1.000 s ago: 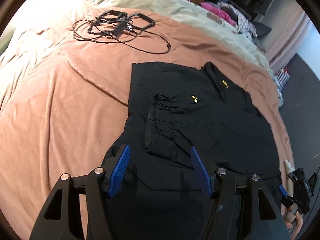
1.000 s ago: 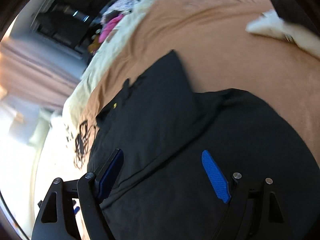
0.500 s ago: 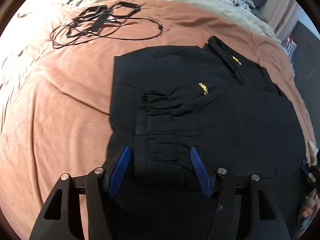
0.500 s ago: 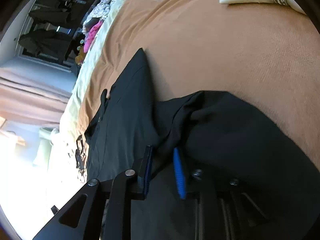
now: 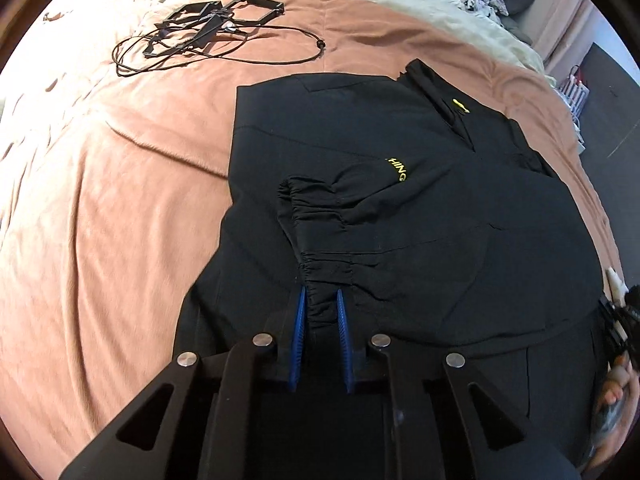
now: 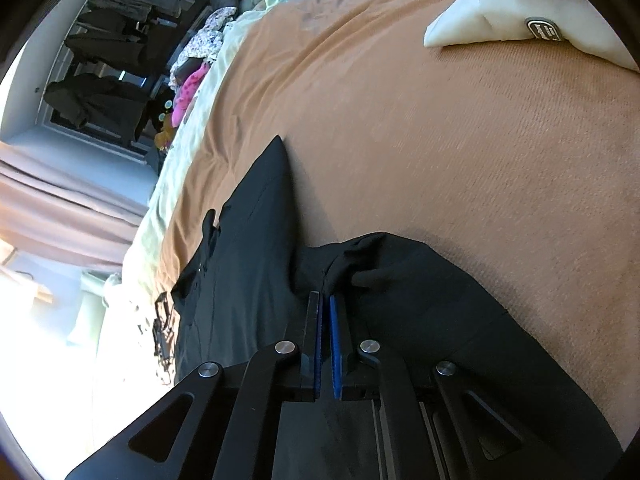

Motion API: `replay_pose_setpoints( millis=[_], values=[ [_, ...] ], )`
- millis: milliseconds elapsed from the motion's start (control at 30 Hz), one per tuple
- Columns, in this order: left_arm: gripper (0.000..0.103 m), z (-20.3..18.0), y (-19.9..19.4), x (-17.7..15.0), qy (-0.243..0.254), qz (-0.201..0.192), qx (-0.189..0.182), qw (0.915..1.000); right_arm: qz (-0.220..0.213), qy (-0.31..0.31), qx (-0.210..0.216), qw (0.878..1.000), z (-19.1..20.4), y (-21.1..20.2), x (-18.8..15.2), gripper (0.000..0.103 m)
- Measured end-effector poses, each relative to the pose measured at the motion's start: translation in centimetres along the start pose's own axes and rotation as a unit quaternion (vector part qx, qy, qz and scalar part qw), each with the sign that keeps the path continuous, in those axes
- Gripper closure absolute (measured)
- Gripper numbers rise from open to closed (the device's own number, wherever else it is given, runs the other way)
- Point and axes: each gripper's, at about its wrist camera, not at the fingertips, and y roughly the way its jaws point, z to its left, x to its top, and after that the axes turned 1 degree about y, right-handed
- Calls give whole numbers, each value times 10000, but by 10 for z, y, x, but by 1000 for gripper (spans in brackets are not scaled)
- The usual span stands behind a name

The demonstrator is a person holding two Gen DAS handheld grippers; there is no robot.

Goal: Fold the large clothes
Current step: 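Grasp the shirt side with both grippers and fold it inward over the body, then open both grippers and lift them off the folded shirt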

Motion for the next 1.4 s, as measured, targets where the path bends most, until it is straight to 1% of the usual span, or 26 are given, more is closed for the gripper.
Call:
replay_pose_setpoints(
  millis=[133, 200, 233, 267, 300, 333, 367, 400, 433, 500, 567, 633, 700, 800, 867, 967, 1167, 1300, 1400],
  values=[
    [85, 7, 9, 2, -31, 8, 2, 10000, 80, 125, -100, 9998, -5, 5, 2, 97],
    [84, 10, 12, 6, -54, 31, -37, 10000, 136, 140, -120, 9997, -3, 6, 1, 93],
    [83, 10, 11, 7, -66, 48, -56, 10000, 144, 117, -117, 9998, -2, 4, 2, 84],
    [81, 10, 6, 7, -65, 52, -64, 9999, 139, 74, -86, 9998, 0, 1, 1, 71],
    [80, 9, -1, 7, -60, 28, 10, 10000, 124, -5, -48, 9999, 3, -3, -1, 64],
    [80, 10, -8, 5, -65, -27, 56, 10000, 117, -147, -65, 9998, 8, -9, -4, 51],
    [80, 11, -19, 4, -84, -106, 58, 9999, 102, -285, -115, 9995, 12, -15, -7, 44],
    [80, 12, -26, 2, -113, -135, 6, 9998, 73, -385, -145, 9991, 14, -21, -10, 42],
    [79, 12, -33, 1, -149, -146, -47, 9998, 54, -422, -147, 9990, 16, -26, -11, 41],
    [70, 14, -52, -5, -201, -190, -134, 9995, 9, -421, -100, 9991, 17, -39, -12, 40],
    [49, 17, -75, -14, -231, -353, -191, 9989, -65, -500, -134, 9986, 20, -53, -17, 39],
    [41, 21, -92, -23, -290, -489, -240, 9981, -116, -732, -273, 9969, 21, -66, -28, 34],
    [41, 24, -111, -36, -353, -583, -330, 9971, -116, -937, -373, 9948, 19, -79, -41, 31],
    [41, 22, -130, -56, -297, -621, -364, 9970, -11, -1136, -353, 9929, 13, -101, -63, 31],
    [41, 23, -146, -74, -281, -723, -380, 9963, 40, -1205, -344, 9921, 9, -114, -75, 27],
    [41, 28, -160, -94, -344, -768, -460, 9954, 93, -1211, -299, 9921, 1, -133, -90, 24],
    [41, 45, -192, -147, -513, -909, -401, 9937, 184, -1291, -329, 9909, -13, -166, -111, 23],
    [41, 54, -209, -175, -578, -1007, -442, 9923, 156, -1311, -223, 9910, -21, -196, -122, 23],
    [41, 58, -219, -194, -584, -1050, -483, 9916, 111, -1380, -253, 9900, -25, -216, -130, 23]
  ],
)
